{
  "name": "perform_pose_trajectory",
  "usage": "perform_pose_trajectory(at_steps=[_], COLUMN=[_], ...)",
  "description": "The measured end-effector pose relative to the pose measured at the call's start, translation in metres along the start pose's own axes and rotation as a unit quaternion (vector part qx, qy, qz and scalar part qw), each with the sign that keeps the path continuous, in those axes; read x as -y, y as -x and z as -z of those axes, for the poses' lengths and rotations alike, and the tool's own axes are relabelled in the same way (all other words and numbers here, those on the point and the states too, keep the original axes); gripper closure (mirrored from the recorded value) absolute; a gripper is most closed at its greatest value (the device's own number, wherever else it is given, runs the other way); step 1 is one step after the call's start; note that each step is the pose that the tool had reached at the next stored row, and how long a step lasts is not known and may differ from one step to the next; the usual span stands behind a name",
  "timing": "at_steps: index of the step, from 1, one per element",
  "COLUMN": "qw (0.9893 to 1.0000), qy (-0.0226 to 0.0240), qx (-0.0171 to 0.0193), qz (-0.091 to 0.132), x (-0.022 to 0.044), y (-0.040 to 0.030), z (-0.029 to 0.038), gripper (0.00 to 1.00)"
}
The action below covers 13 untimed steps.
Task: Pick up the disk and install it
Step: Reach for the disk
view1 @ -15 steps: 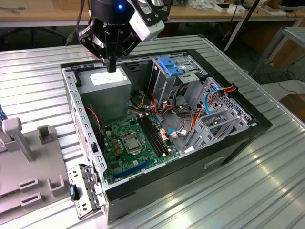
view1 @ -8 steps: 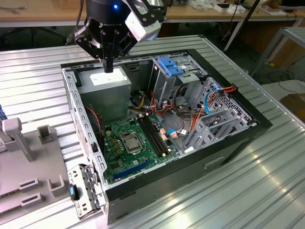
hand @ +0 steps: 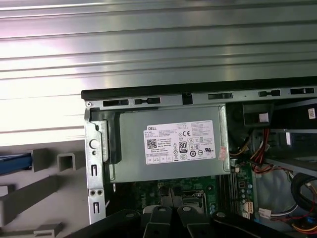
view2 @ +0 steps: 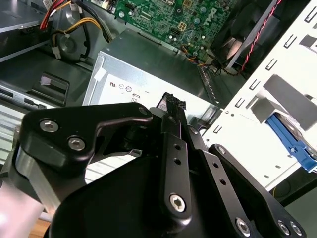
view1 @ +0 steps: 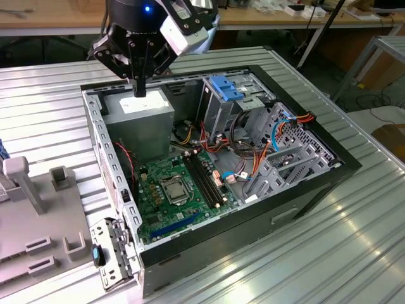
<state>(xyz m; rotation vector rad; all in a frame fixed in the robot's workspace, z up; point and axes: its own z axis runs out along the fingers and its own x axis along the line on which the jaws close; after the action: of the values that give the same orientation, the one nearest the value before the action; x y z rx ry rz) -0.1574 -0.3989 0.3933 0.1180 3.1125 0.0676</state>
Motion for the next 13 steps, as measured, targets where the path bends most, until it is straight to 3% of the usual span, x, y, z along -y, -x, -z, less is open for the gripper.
perform_pose_trajectory(at_steps=[13], qw=[1.0], qy=[0.0], qx=[0.0], qz=[0.0], x=[0.001], y=[-0.0134], z=[0.0004], gripper=[0.89])
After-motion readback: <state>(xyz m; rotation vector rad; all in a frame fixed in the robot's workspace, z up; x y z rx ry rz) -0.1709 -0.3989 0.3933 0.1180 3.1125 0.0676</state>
